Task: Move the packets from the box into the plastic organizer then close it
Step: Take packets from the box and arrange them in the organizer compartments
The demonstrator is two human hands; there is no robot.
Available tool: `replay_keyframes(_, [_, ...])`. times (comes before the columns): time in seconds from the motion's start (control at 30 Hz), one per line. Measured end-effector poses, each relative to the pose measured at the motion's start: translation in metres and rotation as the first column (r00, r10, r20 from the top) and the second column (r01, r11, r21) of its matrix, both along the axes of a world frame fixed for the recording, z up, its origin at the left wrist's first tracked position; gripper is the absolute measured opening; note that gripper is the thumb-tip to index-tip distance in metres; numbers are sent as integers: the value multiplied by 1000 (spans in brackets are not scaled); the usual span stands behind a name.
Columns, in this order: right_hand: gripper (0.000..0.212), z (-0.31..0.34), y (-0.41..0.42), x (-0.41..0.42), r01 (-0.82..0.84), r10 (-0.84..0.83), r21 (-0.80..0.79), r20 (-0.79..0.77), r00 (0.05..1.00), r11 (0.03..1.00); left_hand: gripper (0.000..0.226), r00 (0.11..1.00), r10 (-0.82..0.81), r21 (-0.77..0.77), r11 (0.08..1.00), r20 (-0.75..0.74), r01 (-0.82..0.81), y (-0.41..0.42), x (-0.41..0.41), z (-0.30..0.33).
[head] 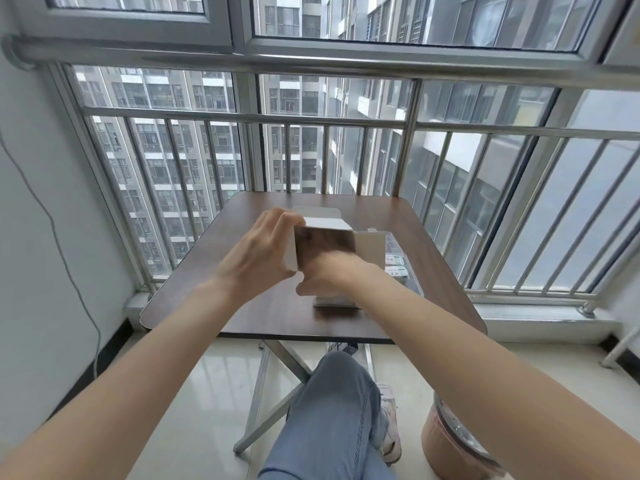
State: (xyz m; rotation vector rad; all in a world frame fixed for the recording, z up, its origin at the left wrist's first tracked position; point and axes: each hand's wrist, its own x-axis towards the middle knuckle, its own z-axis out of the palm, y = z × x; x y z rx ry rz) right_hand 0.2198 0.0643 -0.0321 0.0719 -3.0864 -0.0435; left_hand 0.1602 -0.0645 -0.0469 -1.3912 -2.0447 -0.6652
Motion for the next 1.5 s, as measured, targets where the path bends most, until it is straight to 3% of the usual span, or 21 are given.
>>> replay_keyframes(0.13, [60, -3, 1, -1, 9, -9, -10, 31, 999, 1000, 85, 1000, 4, -20, 1000, 11, -4, 0, 0, 1])
replay_keyframes(0.27, [30, -3, 1, 3, -18, 20, -66, 29, 999, 998, 85, 999, 32, -23, 999, 38, -32, 0, -1, -4])
replay_keyframes(0.37, [21, -8, 3, 6, -57, 54, -80, -30, 998, 995, 82, 995, 79, -44, 996, 58, -76, -1, -7, -9])
replay_keyframes(0.53, [17, -17, 13, 6, -158, 101, -343, -180, 978, 926, 79, 977, 156, -67, 987, 147, -148, -8, -14, -23])
replay_keyframes(0.6, [13, -19, 15, 8, -188, 48, -524, -269, 962, 831, 79, 966, 186, -73, 982, 180, -175, -11, -17, -28])
replay_keyframes(0.7, [9, -24, 18, 7, -181, -146, -782, -328, 933, 597, 77, 937, 283, -108, 958, 204, -266, -18, -20, -35])
replay_keyframes(0.87, [25, -25, 24, -3, -54, -411, -978, -135, 902, 203, 74, 887, 424, -172, 902, 182, -396, -23, -26, -41])
replay_keyframes(0.97, [25, -27, 25, -5, -17, -454, -997, -50, 890, 77, 78, 846, 488, -243, 866, 216, -437, -24, -35, -38])
replay_keyframes(1.2, [18, -22, 33, -8, 23, -455, -995, -22, 890, 93, 79, 793, 586, -524, 733, 163, -434, -15, -46, -27])
replay_keyframes(1.27, [17, -23, 38, -4, 22, -463, -997, -14, 886, 73, 70, 831, 526, -408, 809, 180, -423, -10, -39, -27])
replay_keyframes(1.37, [15, -24, 51, 6, 11, -483, -996, -31, 875, 84, 43, 941, 282, -56, 959, 188, -276, 8, -20, -22])
replay_keyframes(1.43, [15, -28, 63, 16, -17, -491, -995, -64, 869, 99, 29, 951, 162, 20, 985, 265, -173, 28, -6, -19])
replay_keyframes(1.5, [18, -32, 75, 27, -29, -512, -994, -80, 855, 107, 28, 929, 90, -5, 996, 359, -94, 47, 4, -19])
